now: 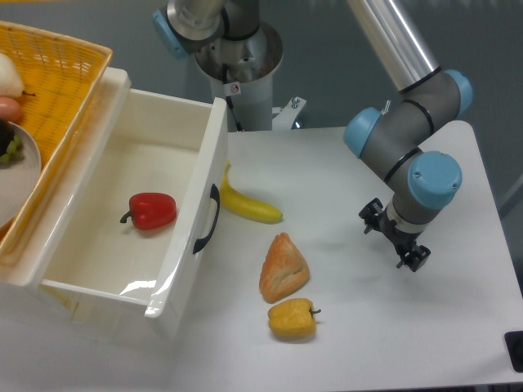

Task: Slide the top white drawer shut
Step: 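Move the gripper toward the open white drawer's front panel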

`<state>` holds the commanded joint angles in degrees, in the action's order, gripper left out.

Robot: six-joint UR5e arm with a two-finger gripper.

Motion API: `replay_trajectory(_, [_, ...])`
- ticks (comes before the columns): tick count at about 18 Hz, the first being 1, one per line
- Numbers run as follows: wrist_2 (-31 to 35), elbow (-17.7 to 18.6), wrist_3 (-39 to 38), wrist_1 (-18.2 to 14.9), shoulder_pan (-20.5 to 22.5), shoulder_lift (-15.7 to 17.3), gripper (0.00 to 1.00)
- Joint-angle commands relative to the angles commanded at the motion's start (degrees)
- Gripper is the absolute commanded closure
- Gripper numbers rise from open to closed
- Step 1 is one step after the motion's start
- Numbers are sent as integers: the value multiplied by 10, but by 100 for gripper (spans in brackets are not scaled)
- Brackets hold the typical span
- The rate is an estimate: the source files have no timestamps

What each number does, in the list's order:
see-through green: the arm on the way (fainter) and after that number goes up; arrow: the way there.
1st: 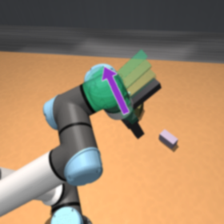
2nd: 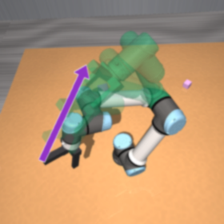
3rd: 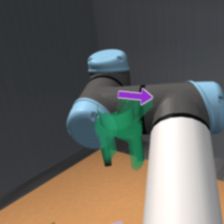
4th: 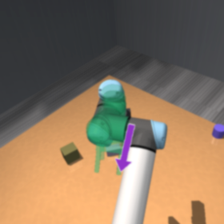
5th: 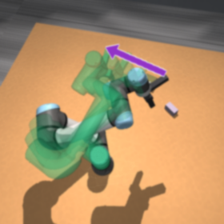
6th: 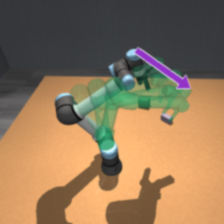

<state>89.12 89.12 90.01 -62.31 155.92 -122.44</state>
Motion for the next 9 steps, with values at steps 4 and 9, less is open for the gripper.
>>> replay_trajectory(4, [4,7,-30,-4,-8,12,0])
replay_trajectory(9, [-1,4,-178,-5,-35,24,0])
